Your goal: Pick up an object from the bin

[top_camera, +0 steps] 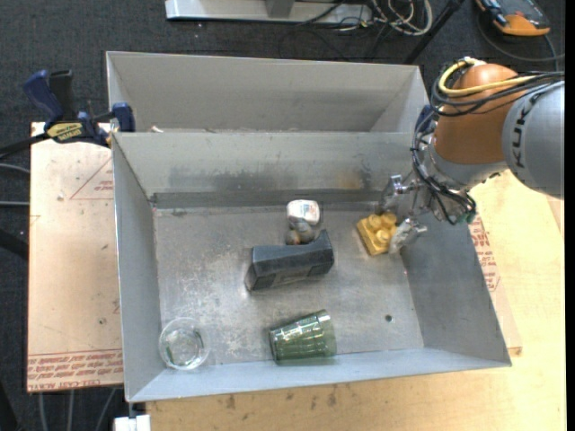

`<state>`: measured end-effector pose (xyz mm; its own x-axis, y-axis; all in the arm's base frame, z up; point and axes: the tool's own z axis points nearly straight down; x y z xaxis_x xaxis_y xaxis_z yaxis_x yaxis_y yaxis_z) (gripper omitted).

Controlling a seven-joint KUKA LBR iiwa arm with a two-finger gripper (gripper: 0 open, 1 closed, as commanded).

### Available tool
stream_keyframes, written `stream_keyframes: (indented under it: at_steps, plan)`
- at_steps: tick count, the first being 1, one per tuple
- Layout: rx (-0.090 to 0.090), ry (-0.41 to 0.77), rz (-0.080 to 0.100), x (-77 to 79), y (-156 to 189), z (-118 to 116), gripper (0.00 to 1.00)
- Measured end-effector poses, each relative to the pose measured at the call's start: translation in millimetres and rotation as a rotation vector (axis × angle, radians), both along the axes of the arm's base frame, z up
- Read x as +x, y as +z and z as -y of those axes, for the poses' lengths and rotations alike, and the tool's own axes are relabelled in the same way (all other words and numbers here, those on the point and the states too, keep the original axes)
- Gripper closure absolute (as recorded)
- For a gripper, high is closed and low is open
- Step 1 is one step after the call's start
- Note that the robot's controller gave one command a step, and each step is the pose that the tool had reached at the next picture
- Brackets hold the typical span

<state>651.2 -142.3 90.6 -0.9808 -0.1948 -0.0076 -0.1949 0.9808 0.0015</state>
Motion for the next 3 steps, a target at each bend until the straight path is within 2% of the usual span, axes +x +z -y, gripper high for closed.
stream_keyframes:
  at_steps: [3]
  plan:
    - [0.001, 0.0, 0.0, 0.0, 0.0, 0.0, 1.0]
